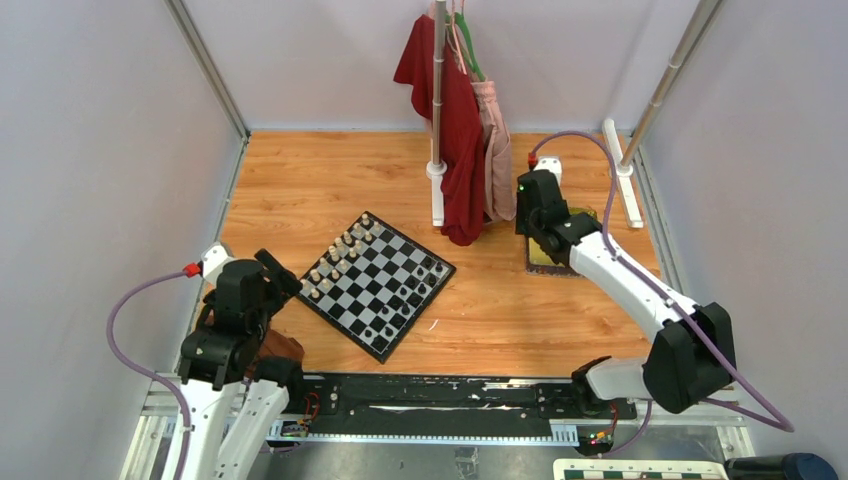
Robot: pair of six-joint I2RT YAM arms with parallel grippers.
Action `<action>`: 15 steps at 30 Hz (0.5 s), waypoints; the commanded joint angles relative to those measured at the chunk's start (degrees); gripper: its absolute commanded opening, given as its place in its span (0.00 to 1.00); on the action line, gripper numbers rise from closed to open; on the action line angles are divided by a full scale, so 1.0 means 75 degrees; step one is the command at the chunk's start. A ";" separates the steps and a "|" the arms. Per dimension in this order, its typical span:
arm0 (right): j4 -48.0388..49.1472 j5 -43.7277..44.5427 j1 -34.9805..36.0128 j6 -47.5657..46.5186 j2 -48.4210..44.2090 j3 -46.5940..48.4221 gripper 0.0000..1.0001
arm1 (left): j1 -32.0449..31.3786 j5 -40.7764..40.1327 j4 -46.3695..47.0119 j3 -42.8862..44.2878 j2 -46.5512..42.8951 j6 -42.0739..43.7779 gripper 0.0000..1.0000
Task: Set up the chess pieces on the board
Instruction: Reset both arms
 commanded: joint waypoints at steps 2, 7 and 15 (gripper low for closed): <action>-0.0420 0.0733 0.1045 -0.0218 -0.0190 -0.0298 0.38 | 0.0057 0.0489 -0.0471 -0.0477 0.0136 -0.0691 0.94; -0.0408 0.0956 0.1871 -0.0091 0.0093 -0.0420 0.36 | 0.0051 0.0792 -0.0456 -0.0819 0.0449 -0.1075 0.91; -0.0159 0.0948 0.2511 -0.0100 0.0768 -0.0358 0.27 | 0.0008 0.0717 -0.0414 -0.0995 0.0766 -0.1200 0.82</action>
